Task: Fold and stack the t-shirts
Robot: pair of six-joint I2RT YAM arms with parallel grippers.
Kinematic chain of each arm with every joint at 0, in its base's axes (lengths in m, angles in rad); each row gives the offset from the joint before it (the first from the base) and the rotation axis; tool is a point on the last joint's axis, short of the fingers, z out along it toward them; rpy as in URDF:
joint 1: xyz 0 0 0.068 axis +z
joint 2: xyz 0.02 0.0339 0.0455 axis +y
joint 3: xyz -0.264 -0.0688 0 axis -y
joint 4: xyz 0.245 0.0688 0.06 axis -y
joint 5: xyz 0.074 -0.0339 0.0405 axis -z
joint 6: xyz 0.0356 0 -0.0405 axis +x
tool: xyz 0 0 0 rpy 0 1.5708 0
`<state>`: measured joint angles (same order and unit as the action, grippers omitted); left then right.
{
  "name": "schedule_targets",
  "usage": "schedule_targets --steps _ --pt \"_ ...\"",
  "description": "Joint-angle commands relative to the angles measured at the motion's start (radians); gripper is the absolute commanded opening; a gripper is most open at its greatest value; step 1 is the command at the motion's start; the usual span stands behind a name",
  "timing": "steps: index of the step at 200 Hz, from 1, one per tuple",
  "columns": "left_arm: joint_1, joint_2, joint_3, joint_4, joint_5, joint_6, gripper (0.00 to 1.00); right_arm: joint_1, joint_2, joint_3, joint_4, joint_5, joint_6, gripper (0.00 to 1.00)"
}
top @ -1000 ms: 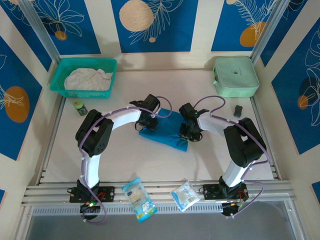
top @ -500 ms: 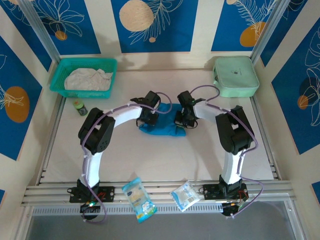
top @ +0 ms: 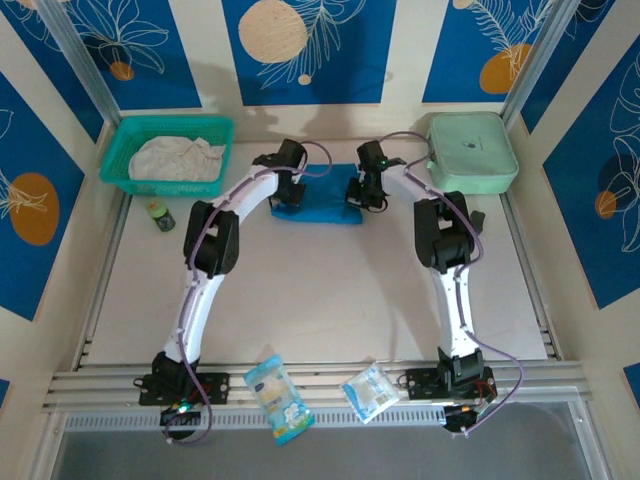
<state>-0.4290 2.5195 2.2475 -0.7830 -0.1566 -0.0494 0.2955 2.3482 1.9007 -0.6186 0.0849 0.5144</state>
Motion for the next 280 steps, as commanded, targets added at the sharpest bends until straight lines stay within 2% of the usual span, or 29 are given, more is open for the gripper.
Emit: schedule_targets --steps 1,28,72,113,132,174,192,206,223,233,241,280 --pt "0.039 0.138 0.169 -0.167 -0.044 0.057 0.00 -0.028 0.100 0.147 -0.089 -0.006 -0.043 0.00" --pt "0.050 0.198 0.265 -0.121 -0.023 0.107 0.00 -0.040 0.227 0.348 -0.150 -0.010 -0.049 0.00" --pt "0.049 0.212 0.273 -0.038 -0.025 0.143 0.11 -0.044 0.344 0.545 -0.224 -0.027 -0.042 0.00" --pt "0.049 0.218 0.287 -0.019 -0.019 0.158 0.38 -0.044 0.333 0.537 -0.222 -0.045 -0.040 0.00" --pt "0.050 0.210 0.286 -0.020 -0.015 0.158 0.48 -0.041 0.316 0.537 -0.231 -0.041 -0.050 0.13" --pt "0.047 0.154 0.284 -0.017 0.009 0.200 0.52 -0.041 0.258 0.535 -0.261 -0.021 -0.072 0.45" --pt "0.045 0.108 0.281 -0.014 -0.024 0.234 0.65 -0.039 0.225 0.534 -0.276 -0.005 -0.083 0.58" --pt "0.045 0.064 0.274 -0.010 -0.044 0.249 0.76 -0.037 0.186 0.519 -0.286 0.020 -0.091 0.75" --pt "0.045 -0.018 0.234 0.005 -0.051 0.264 0.87 -0.033 0.113 0.460 -0.269 0.050 -0.104 0.87" --pt "0.045 -0.083 0.182 0.033 -0.044 0.271 0.92 -0.032 0.058 0.409 -0.246 0.062 -0.109 0.91" --pt "0.044 -0.145 0.116 0.070 -0.037 0.274 1.00 -0.031 0.014 0.365 -0.227 0.067 -0.112 0.92" --pt "0.040 -0.474 -0.211 0.278 -0.065 0.249 0.99 -0.031 -0.248 0.101 -0.112 0.087 -0.137 0.95"
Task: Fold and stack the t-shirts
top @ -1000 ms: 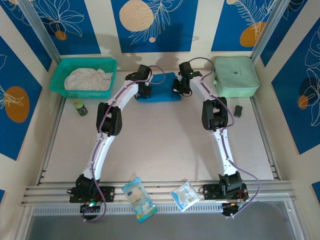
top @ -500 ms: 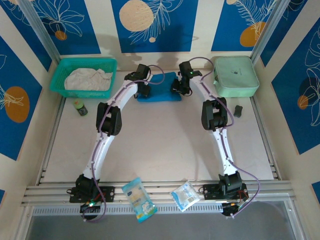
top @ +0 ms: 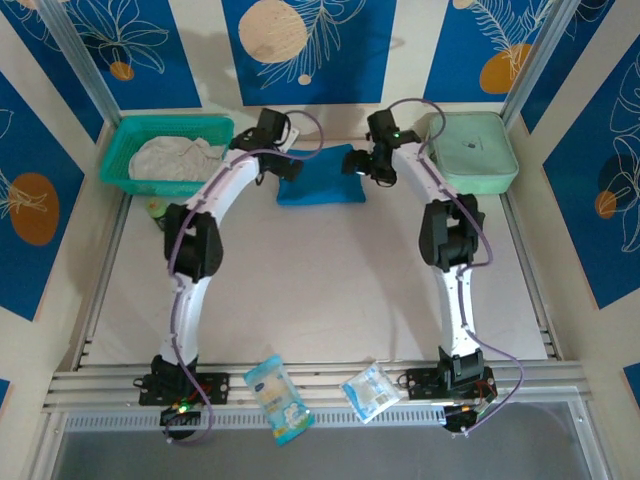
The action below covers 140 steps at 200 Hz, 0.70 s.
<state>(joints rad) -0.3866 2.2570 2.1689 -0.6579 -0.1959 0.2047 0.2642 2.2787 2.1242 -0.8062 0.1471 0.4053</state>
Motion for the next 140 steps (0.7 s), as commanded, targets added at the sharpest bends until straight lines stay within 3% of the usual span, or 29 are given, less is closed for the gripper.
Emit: schedule_targets --steps 1,67,104,140 --pt "-0.002 -0.219 -0.140 0.157 -0.025 -0.006 0.99 0.000 -0.187 -0.130 0.081 0.025 -0.029 0.95" --pt "0.001 -0.756 -0.662 0.364 -0.112 -0.034 0.99 -0.051 -0.703 -0.640 0.293 0.060 -0.109 0.95" --pt "0.030 -1.081 -1.053 0.557 -0.174 -0.041 0.99 -0.113 -0.978 -0.978 0.498 0.124 -0.167 0.96" --pt "0.071 -1.256 -1.443 0.831 -0.199 -0.051 0.99 -0.206 -1.155 -1.287 0.738 0.106 -0.162 0.96"
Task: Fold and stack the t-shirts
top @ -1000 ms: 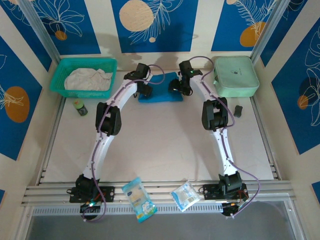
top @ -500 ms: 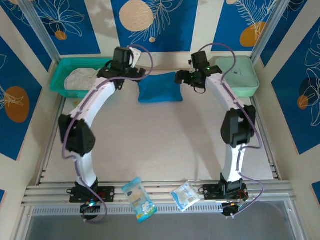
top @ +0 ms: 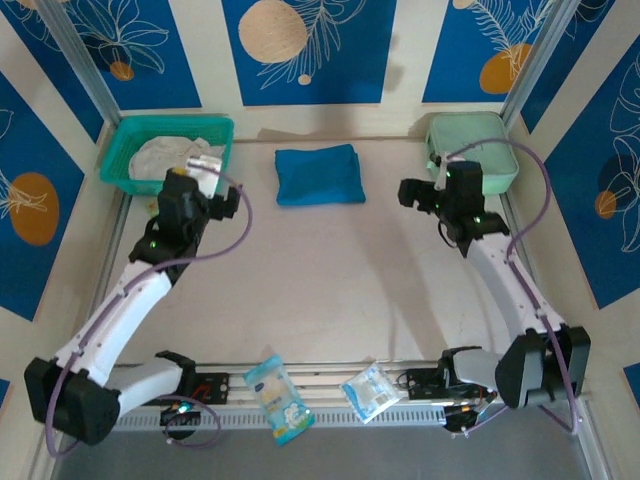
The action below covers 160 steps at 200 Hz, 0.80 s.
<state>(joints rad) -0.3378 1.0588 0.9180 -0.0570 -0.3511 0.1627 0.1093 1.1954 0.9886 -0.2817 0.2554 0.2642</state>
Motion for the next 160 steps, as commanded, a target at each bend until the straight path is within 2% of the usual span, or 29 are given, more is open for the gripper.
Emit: schedule_targets --steps 1,9,25,54,98,114,123,137,150,160 --pt "0.021 -0.061 -0.203 0.240 -0.047 -0.008 0.99 -0.055 -0.075 -0.160 0.223 -0.011 -0.023 0.96" --pt "0.023 -0.074 -0.285 0.315 -0.059 0.001 0.99 -0.073 -0.100 -0.238 0.301 -0.057 -0.054 0.96" --pt "0.022 -0.061 -0.435 0.506 -0.088 0.003 0.99 -0.078 -0.137 -0.412 0.498 -0.061 -0.106 0.96" --pt "0.033 0.088 -0.618 0.822 -0.097 0.014 0.99 -0.086 -0.107 -0.701 0.904 -0.076 -0.191 0.97" --pt "0.058 0.417 -0.713 1.268 -0.033 0.034 0.99 -0.116 0.025 -0.787 1.180 -0.161 -0.193 0.98" --pt "0.068 0.540 -0.739 1.462 -0.023 0.044 0.99 -0.142 0.085 -0.784 1.261 -0.252 -0.160 0.98" --pt "0.095 0.515 -0.742 1.432 0.012 0.011 0.99 -0.143 0.144 -0.781 1.316 -0.292 -0.168 0.98" --pt "0.151 0.525 -0.715 1.351 0.139 -0.024 0.99 -0.143 0.260 -0.771 1.402 -0.318 -0.174 0.98" --pt "0.160 0.548 -0.688 1.352 0.161 -0.017 0.99 -0.141 0.366 -0.769 1.525 -0.341 -0.172 0.98" --pt "0.174 0.510 -0.670 1.240 0.209 -0.032 0.99 -0.145 0.319 -0.740 1.393 -0.340 -0.181 0.98"
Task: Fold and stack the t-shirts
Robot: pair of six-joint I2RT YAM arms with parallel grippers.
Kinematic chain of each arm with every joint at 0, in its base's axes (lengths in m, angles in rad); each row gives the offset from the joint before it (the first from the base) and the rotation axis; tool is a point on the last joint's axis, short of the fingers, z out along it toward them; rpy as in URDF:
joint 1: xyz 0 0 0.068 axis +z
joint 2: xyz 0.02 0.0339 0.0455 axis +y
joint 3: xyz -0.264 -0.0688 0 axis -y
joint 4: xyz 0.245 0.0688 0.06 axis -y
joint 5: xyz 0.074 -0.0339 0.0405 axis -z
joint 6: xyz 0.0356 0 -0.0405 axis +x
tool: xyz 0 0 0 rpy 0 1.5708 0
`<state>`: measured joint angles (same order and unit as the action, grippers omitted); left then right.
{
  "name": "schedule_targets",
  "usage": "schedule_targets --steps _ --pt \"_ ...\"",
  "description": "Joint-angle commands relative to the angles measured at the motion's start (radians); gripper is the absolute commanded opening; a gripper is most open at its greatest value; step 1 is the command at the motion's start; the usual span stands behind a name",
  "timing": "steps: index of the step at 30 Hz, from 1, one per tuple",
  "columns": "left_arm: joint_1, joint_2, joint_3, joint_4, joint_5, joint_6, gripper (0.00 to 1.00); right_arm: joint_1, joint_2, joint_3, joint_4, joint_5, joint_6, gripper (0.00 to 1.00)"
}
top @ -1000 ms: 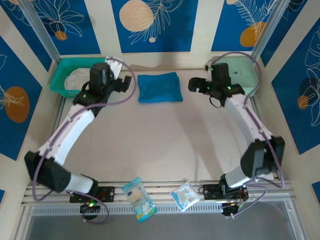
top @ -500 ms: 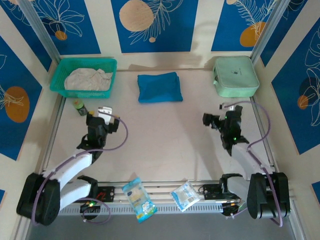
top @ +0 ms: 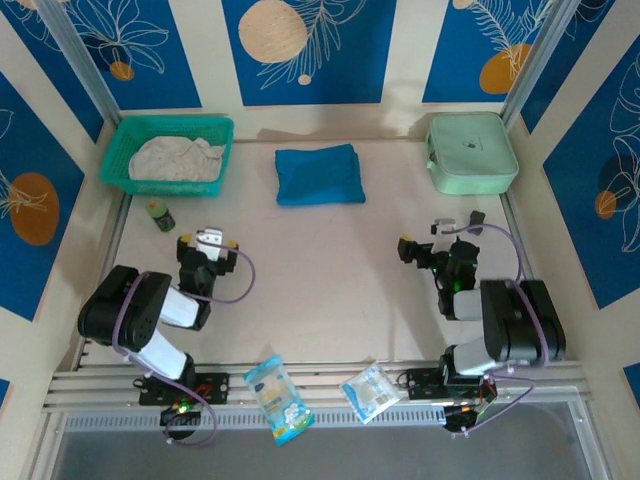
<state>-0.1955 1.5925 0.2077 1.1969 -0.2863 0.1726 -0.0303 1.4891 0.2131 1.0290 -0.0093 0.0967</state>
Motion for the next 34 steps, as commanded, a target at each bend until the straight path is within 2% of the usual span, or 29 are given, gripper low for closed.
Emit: schedule_targets --steps 1,2,4,5,7,34 --pt "0.034 -0.024 0.045 -0.021 0.144 -0.041 0.99 -0.005 0.018 0.043 0.057 -0.074 -0.014 0.98" --pt "0.046 -0.018 0.065 -0.048 0.178 -0.043 0.99 -0.006 0.000 0.104 -0.095 -0.070 -0.014 0.98" --pt "0.080 -0.032 0.125 -0.185 0.232 -0.071 0.99 -0.006 0.040 0.203 -0.203 -0.070 -0.001 0.99" --pt "0.107 -0.029 0.157 -0.240 0.278 -0.089 0.99 -0.008 0.031 0.210 -0.244 0.009 0.024 0.99" --pt "0.147 -0.028 0.167 -0.259 0.330 -0.122 0.99 0.017 0.036 0.212 -0.238 0.050 0.009 0.99" --pt "0.145 -0.028 0.170 -0.265 0.291 -0.130 0.99 0.023 0.034 0.207 -0.230 0.063 0.005 0.99"
